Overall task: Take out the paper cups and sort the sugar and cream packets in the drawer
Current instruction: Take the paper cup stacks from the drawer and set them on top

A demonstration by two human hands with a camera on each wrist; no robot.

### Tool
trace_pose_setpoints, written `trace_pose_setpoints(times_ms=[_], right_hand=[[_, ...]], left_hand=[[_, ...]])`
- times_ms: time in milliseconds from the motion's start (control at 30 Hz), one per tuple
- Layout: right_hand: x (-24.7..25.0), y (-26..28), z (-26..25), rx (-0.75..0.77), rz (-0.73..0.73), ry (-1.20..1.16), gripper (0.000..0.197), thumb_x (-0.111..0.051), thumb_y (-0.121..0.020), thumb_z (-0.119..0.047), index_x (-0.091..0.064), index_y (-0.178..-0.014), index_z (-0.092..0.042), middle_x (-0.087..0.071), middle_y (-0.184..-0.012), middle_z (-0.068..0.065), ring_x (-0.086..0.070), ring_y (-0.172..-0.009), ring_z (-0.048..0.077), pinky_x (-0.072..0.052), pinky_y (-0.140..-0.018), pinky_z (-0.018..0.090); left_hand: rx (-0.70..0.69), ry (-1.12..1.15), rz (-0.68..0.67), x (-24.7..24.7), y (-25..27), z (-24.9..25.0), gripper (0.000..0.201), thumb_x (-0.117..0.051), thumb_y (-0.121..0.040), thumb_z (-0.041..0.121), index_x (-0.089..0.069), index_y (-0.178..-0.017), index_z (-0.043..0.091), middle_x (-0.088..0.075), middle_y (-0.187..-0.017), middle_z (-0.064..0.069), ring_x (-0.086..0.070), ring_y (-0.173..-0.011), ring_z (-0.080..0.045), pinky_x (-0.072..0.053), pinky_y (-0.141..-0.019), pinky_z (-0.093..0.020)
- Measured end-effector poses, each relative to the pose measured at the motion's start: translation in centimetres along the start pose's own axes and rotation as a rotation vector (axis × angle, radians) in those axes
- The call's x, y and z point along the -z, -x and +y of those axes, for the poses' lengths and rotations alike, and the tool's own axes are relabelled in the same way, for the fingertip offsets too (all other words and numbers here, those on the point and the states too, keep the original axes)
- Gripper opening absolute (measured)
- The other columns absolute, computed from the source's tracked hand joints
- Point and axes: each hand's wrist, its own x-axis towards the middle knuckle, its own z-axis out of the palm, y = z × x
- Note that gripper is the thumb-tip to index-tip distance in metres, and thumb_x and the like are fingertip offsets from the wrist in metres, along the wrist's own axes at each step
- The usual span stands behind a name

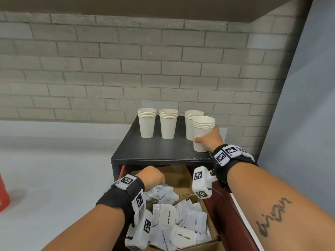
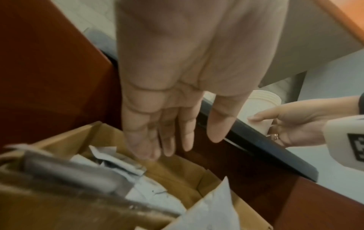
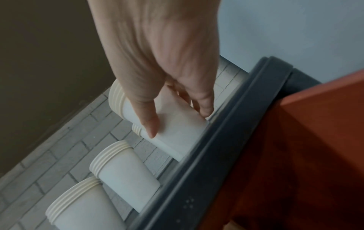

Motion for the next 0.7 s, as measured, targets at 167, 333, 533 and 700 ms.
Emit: trace_pose_setpoints(times_ms=[167,333,533,700], right_hand=[[-0.3,-0.4,0.6,-0.050,-0.030,0.093,0.064,-0.071,-0.079,-0.007,-0.033,-0.131,-0.004,-0.049,-0.132,0.017,-0.049,-0.120,0.035,-0.041,-0.097,0.040],[-0.6,-0.3,1.1,-0.068,-0.007,0.140,0.057,-0.068,-0.080,-0.008,-0.037,-0.128,-0.004,-0.052,-0.129,0.017,-0.051,-0.117,0.035,-0.042,-0.096,0.040],[-1.5,0.9,1.0,-0.118,0.066,0.006,0.035,-0.062,-0.074,-0.010,-0.055,-0.107,0.000,-0.061,-0.105,0.019,-0.060,-0.095,0.036,-0.050,-0.080,0.038],[-3.5,5.6,0.2,-0.214,-0.234,-0.103,0.007,-0.051,-0.092,-0.006,-0.056,-0.088,-0.004,-0.056,-0.079,0.011,-0.060,-0.054,0.014,-0.051,-0.049,0.016]], left_hand=[[0.118,-0.084,0.036,-0.2,-1.0,-1.4,0.036,-0.057,-0.087,0.015,-0.061,-0.118,-0.002,-0.060,-0.126,-0.017,-0.056,-0.117,-0.029,-0.043,-0.080,-0.027],[0.164,-0.090,0.061,-0.2,-1.7,-2.3,0.039,-0.057,-0.086,0.017,-0.059,-0.121,-0.001,-0.057,-0.129,-0.017,-0.053,-0.120,-0.029,-0.044,-0.095,-0.033],[0.148,0.174,0.095,-0.2,-2.3,-2.3,0.041,-0.051,-0.094,0.014,-0.051,-0.128,-0.007,-0.051,-0.135,-0.023,-0.048,-0.126,-0.034,-0.042,-0.099,-0.035],[0.203,0.310,0.061,-0.7,-2.8,-2.1,0.043,-0.044,-0.098,0.020,-0.046,-0.134,-0.004,-0.046,-0.140,-0.020,-0.043,-0.131,-0.034,-0.035,-0.106,-0.035]])
